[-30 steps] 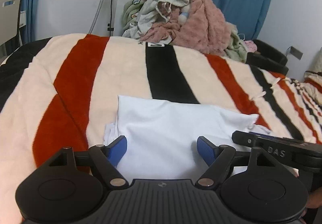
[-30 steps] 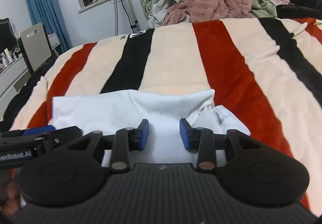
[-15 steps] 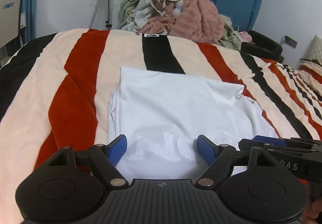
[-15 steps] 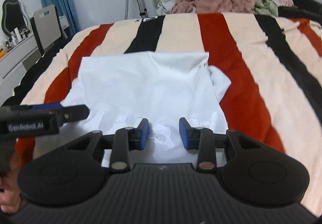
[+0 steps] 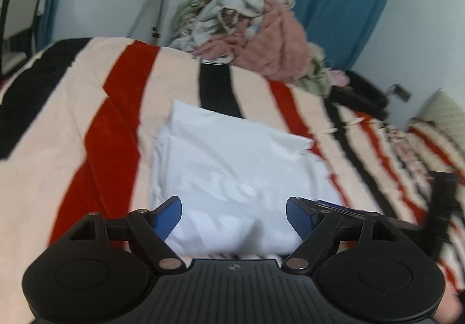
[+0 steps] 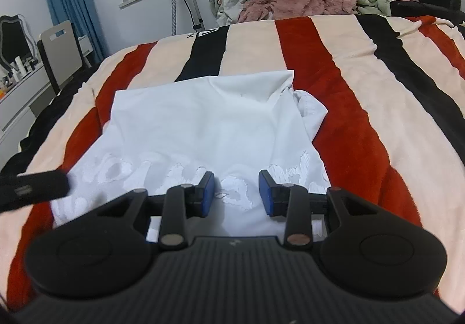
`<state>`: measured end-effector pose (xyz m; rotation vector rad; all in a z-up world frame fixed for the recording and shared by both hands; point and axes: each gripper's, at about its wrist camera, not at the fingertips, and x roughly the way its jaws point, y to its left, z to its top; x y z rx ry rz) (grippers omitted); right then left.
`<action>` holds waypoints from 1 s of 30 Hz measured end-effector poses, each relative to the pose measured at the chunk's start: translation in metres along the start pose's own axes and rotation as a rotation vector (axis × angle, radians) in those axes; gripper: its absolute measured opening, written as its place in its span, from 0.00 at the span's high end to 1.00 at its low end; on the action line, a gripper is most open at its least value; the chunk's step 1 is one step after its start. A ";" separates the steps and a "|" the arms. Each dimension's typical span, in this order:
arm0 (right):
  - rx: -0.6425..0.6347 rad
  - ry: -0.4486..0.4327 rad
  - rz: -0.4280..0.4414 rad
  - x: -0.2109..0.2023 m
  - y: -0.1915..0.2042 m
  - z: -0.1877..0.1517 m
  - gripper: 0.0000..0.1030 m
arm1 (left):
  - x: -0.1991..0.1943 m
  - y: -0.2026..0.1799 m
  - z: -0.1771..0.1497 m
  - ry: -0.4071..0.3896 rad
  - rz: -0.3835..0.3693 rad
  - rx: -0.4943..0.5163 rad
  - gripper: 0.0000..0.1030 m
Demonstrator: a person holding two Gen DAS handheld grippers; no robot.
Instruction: Fold clothes
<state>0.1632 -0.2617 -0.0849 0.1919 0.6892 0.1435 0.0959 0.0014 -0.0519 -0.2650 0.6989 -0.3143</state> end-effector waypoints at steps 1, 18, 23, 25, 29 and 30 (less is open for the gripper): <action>0.002 0.001 -0.001 0.000 0.000 0.000 0.65 | -0.003 0.002 -0.003 0.015 -0.047 -0.035 0.19; 0.115 -0.027 -0.017 -0.006 -0.002 -0.001 0.65 | 0.056 0.080 -0.030 0.052 -0.136 -0.673 0.54; 0.278 -0.036 0.081 -0.028 -0.008 0.000 0.43 | 0.053 0.085 -0.030 0.030 -0.161 -0.729 0.66; 0.404 -0.044 0.178 -0.041 -0.011 -0.005 0.15 | 0.053 0.086 -0.029 0.026 -0.162 -0.729 0.68; 0.645 0.061 0.412 -0.041 -0.019 -0.024 0.13 | 0.053 0.089 -0.028 0.022 -0.163 -0.728 0.69; 0.709 0.098 0.458 -0.036 -0.022 -0.031 0.13 | 0.053 0.089 -0.027 0.022 -0.164 -0.730 0.69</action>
